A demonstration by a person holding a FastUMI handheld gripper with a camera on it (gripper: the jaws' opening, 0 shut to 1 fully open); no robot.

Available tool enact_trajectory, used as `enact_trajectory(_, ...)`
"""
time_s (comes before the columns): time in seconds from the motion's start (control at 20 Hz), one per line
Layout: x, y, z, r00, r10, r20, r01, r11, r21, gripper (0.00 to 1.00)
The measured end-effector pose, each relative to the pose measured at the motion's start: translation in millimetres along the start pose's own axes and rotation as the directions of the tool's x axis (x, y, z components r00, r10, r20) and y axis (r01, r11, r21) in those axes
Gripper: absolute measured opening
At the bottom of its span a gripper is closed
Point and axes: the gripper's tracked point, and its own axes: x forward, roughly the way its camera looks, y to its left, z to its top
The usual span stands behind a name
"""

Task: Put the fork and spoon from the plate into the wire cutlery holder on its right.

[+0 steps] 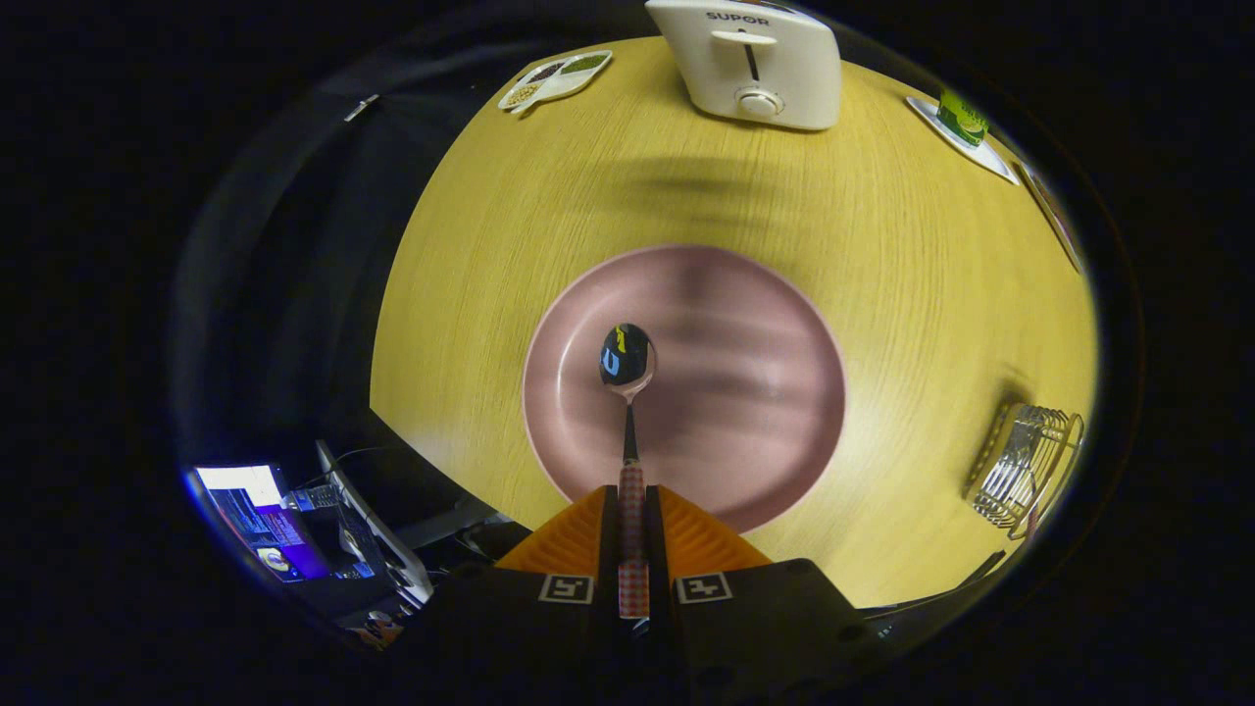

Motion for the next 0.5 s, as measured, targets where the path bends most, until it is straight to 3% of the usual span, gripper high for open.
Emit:
enact_trajectory(0.35, -17.5, -11.8, 0.0, 0.999, 0.008, 0.044, -0.01, 1.0, 0.03, 0.16)
enact_trajectory(0.4, -19.4, -12.7, -0.6, 0.999, 0.007, 0.04, -0.008, 1.0, 0.028, 0.1)
enact_trajectory(0.5, -20.8, -9.5, -0.4, 0.999, 0.015, 0.04, -0.016, 0.999, 0.028, 0.1)
